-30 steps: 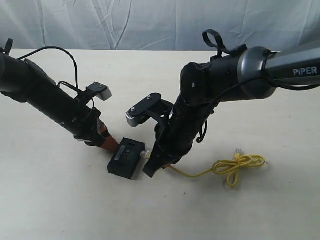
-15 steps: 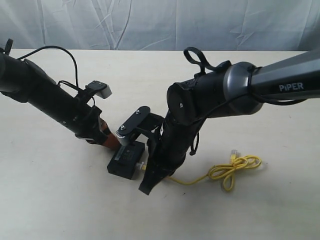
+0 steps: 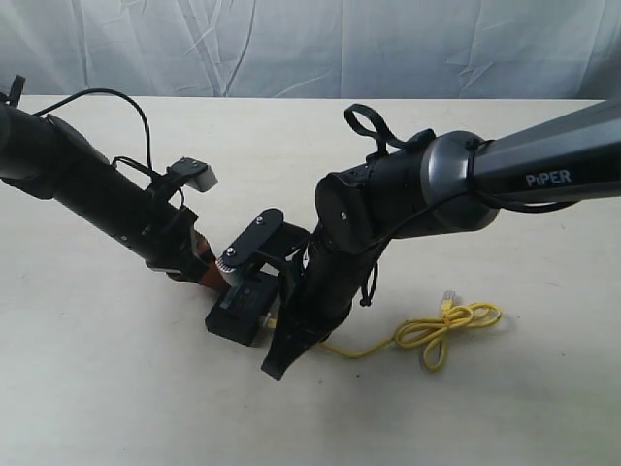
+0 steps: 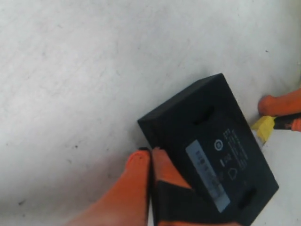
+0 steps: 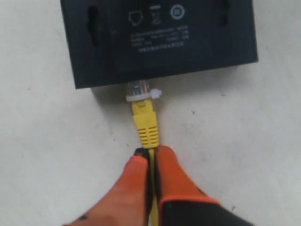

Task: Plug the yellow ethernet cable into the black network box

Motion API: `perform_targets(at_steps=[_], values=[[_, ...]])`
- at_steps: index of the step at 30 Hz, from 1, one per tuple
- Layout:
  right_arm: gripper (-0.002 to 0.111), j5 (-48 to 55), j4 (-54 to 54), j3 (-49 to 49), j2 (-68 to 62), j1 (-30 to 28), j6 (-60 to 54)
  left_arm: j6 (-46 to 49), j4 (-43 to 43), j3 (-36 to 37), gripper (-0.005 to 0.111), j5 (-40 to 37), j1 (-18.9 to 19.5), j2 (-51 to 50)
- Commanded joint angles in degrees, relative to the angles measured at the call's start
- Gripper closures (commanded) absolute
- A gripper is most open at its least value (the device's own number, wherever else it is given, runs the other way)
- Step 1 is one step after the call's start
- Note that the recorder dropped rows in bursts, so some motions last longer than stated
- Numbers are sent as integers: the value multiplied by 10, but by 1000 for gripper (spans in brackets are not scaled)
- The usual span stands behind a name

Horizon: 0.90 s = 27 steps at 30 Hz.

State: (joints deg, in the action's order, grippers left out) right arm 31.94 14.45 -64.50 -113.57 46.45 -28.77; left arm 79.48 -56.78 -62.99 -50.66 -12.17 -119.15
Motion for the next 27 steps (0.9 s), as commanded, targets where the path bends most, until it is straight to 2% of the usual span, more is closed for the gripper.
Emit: perform_targets(at_steps=[1,20,22,27], values=[[109,-9,-3,3,1,0,18,-6,-6,-2,107,-24,-4,-2],[108,-69,44,3,1,0,18,-16,-16,-2,107,-24,-4,-2],[100,-69,44,3,1,0,18,-16,-17,-2,107,-24,-4,-2],[66,-67,44,3,1,0,18,-16,-15,-2,107,-20,-4,-2]])
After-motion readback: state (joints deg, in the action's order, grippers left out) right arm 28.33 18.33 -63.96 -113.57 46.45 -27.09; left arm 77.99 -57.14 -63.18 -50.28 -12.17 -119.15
